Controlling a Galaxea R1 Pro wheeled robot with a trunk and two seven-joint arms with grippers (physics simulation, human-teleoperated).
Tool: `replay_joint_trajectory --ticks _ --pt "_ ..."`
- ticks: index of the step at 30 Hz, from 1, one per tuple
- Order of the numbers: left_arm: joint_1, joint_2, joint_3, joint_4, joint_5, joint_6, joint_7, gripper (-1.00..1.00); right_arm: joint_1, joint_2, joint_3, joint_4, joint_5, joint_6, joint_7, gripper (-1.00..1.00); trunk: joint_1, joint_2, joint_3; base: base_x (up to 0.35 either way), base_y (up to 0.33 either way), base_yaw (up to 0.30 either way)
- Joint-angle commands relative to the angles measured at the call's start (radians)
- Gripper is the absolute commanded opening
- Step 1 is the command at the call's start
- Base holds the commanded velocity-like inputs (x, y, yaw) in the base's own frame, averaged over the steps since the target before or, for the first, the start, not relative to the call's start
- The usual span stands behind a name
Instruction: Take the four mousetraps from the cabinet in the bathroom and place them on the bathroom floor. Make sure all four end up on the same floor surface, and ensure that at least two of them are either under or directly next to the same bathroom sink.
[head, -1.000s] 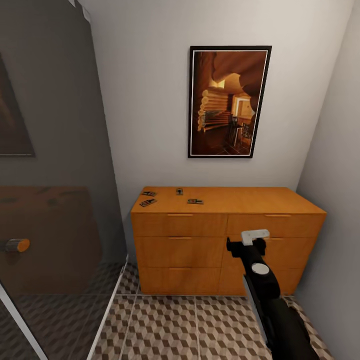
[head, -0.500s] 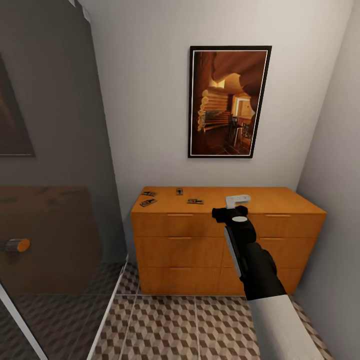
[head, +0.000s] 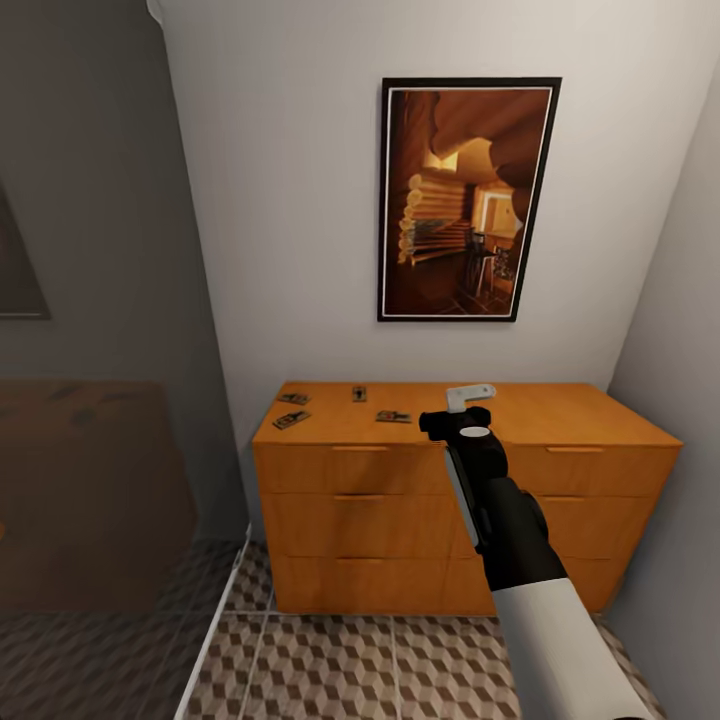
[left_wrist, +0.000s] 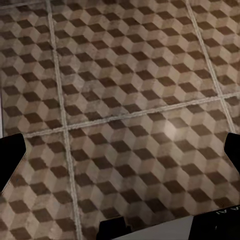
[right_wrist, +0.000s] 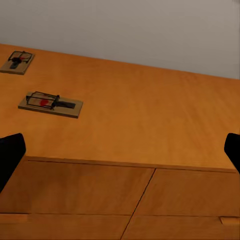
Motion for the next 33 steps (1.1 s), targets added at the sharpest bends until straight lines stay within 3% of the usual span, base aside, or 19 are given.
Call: replay_joint_trajectory --ticks 1,21,33 --pt "-0.001 0.000 -0.003 0.000 0.001 -0.003 0.000 1.00 -0.001 0.000 0.004 -0.001 -0.001 0.005 -0.005 1.00 0.001 -0.001 -0.001 0.333 0.000 0.000" --pt "-0.001 0.000 -0.004 0.001 0.002 -0.003 0.000 1.00 -0.001 0.000 0.035 0.001 -0.004 0.004 -0.001 1.00 0.001 -0.001 -0.001 0.321 0.070 0.000" --pt "-0.001 0.000 -0.004 0.001 0.002 -0.003 0.000 1.00 -0.001 0.000 0.037 0.001 -0.005 0.005 0.033 1.00 0.001 -0.001 -0.001 0.109 0.062 0.000"
